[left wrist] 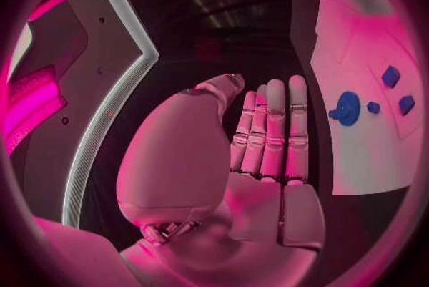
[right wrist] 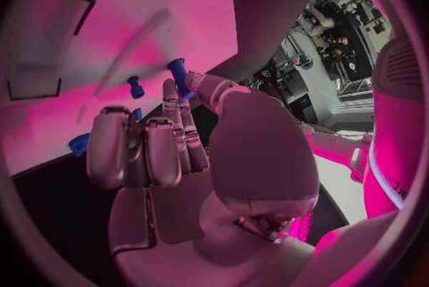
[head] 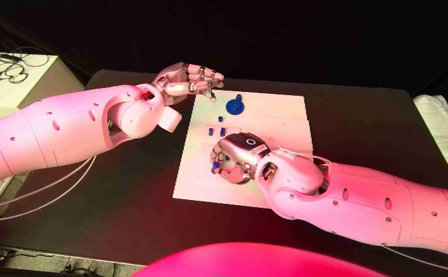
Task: Assemble the parts on the task board
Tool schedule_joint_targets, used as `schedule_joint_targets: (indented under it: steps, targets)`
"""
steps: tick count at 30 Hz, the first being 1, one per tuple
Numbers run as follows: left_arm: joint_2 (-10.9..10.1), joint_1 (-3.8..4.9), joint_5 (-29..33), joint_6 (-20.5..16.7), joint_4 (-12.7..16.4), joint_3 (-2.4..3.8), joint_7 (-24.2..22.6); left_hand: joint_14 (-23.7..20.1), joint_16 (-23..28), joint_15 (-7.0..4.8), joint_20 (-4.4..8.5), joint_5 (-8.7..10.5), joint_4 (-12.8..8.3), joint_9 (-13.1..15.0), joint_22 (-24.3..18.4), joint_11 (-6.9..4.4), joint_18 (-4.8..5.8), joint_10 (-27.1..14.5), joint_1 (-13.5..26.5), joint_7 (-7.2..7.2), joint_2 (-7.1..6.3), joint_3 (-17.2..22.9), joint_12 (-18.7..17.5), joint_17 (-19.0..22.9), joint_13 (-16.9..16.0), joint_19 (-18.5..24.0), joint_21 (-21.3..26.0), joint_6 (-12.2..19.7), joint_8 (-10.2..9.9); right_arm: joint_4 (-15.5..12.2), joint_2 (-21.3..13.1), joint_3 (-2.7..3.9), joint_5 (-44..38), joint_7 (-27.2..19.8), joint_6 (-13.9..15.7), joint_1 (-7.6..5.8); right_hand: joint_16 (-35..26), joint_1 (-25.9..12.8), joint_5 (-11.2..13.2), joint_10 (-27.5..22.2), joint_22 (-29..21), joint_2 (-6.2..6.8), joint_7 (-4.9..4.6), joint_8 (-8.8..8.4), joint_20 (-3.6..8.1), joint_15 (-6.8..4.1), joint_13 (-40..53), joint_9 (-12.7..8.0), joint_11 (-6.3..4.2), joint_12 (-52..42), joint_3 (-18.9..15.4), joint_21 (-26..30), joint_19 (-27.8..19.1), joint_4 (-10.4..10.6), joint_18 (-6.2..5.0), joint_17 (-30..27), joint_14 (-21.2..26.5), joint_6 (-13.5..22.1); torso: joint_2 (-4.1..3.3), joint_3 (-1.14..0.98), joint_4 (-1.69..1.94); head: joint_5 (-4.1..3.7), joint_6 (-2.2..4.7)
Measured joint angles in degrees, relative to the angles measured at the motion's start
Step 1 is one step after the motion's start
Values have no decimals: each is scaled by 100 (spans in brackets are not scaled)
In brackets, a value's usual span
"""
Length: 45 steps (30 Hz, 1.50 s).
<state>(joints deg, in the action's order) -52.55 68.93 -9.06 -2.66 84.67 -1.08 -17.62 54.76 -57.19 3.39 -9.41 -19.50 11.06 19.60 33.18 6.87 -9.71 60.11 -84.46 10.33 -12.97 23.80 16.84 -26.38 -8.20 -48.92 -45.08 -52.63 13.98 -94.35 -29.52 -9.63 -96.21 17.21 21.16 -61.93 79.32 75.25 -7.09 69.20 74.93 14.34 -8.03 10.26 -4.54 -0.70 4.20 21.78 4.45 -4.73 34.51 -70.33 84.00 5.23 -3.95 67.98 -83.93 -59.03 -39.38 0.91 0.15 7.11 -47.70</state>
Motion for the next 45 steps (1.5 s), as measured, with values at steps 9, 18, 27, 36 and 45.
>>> schedule_joint_targets:
  steps: [9, 18, 27, 36, 45]
  targets:
    - [0, 0, 0, 3, -3, 0, 5, 0, 0, 0, 0, 0, 0, 0, 0, 0, 0, 0, 0, 0, 0, 0, 0, 0, 0, 0, 0, 0, 0, 14, -5, -4, -15, -14, 56, 13, -46, -112, 212, -260, -1, 129, -2, -154, -42, 18, 19, -56, 26, 22, -302, 203, 0, -3, -1, -136, -19, 239, 1, -3, -4, 12, -8]
    - [2, -1, 1, 10, -8, 0, 11, 0, 0, 0, 0, 0, 0, 0, 0, 0, 0, 0, 0, 0, 0, 0, 0, 1, 0, 0, 0, 0, 0, -14, -79, -5, -18, -12, 276, 27, -207, 6, 212, -761, -2, 11, -23, -327, -104, 74, 62, -117, 70, -220, -1221, 744, -63, 71, -14, -432, 37, 437, 3, -12, -10, 14, 19]
    - [1, -26, 2, 14, -20, 0, 14, 0, 0, 0, 0, 0, 0, 0, -1, 0, 0, 0, 0, 0, 0, 0, 0, 1, 0, 0, 0, 0, 0, -276, -388, 25, 45, -118, 726, 33, -421, 865, 76, -1530, -144, -170, 18, -531, -183, 171, 26, -183, 167, -816, -2838, 1572, -186, 1021, -180, -920, 198, 692, 8, -15, -9, -37, 74]
    - [-19, -75, 11, 18, -11, 0, 16, 0, 0, 0, 0, 0, 0, 0, -1, 0, 0, 0, 0, 0, 0, 0, 0, 1, 0, 0, 0, 0, 0, -775, -1487, 138, 1064, -371, 1011, -344, -11, 918, 55, -394, 2, -335, -77, -326, -81, 27, 335, -118, 42, -1755, -2736, 412, -16, 1126, -64, -182, 10, 313, 28, -17, -60, -231, 167]
    - [-37, -126, 21, 19, 31, 0, 16, 0, 0, 0, 0, 0, 0, 0, -1, 0, 0, 0, 0, 0, 0, 0, 0, 1, -1, 0, 0, 0, 0, -1180, -2696, 139, 2735, -419, 719, -587, 638, 90, 91, 1313, 2, -578, 164, 475, 127, -179, 6883, 222, -304, -7518, -3115, -1198, 0, 1123, 182, 697, -9, 218, 62, -46, -149, -486, 205]
